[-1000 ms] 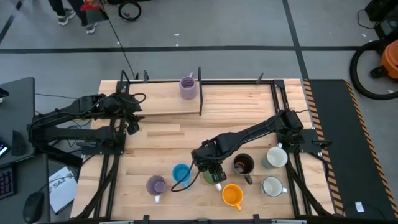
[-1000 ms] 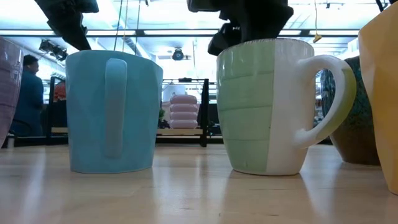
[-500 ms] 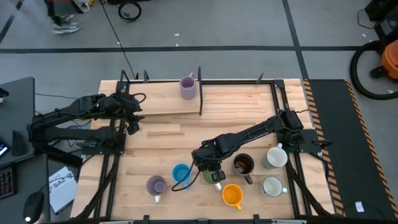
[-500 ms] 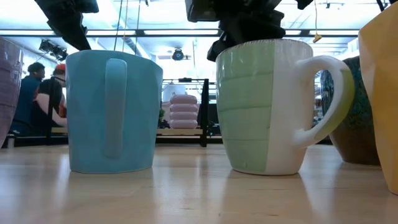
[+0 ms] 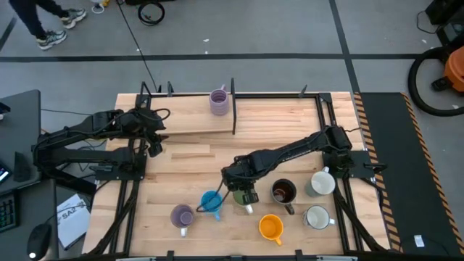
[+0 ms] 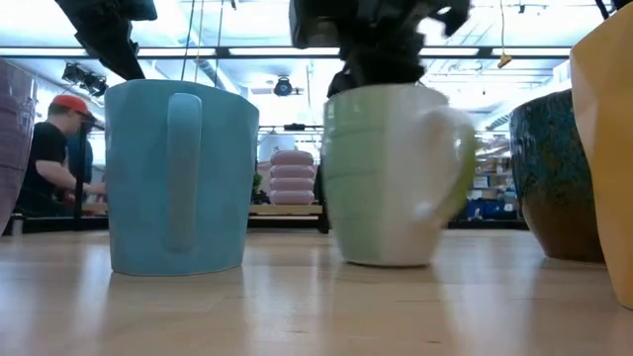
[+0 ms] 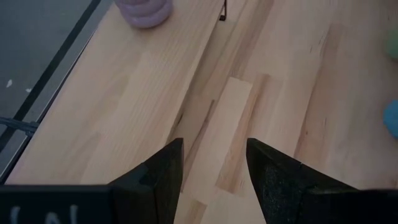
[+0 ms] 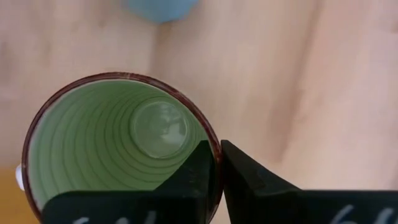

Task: Place coffee mugs
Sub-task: Put the green mug on the shelf

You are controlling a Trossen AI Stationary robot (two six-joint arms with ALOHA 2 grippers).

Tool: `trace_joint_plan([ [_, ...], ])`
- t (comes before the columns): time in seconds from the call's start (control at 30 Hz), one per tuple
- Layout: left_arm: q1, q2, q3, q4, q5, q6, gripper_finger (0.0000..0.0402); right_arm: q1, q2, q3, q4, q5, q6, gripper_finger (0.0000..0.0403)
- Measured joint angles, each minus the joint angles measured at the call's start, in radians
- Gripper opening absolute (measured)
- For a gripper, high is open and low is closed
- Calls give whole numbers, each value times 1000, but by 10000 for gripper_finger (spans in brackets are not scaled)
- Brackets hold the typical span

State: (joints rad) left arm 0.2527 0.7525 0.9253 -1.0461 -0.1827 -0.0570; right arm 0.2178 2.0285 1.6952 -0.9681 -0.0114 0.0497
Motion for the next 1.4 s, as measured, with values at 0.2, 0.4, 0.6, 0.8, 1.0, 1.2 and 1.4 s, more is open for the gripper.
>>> trace_joint_plan([
  [0.2, 0, 0, 0, 28, -34, -10, 181, -73, 0, 34, -4, 33, -104, 25],
  [0.4, 0, 0, 0, 48, -34, -14, 181, -185, 0, 67, 41, 26, -132, 29],
  [0.6, 0, 0, 0, 60, -35, -67, 181, -283, 0, 97, 115, 21, -129, 28],
  [0.8, 0, 0, 0, 88, -34, -117, 181, -353, 0, 152, 117, 18, -185, 28],
  [1.0, -8, -1, -27, 200, 13, -95, 181, -389, 0, 198, 115, -1, -210, 28],
  [1.2, -48, 1, -161, 357, 33, -58, 181, -397, 0, 198, 97, -9, -205, 27],
  [1.4, -56, 0, -231, 436, 23, -78, 181, -413, 46, 250, 78, -8, -211, 27],
])
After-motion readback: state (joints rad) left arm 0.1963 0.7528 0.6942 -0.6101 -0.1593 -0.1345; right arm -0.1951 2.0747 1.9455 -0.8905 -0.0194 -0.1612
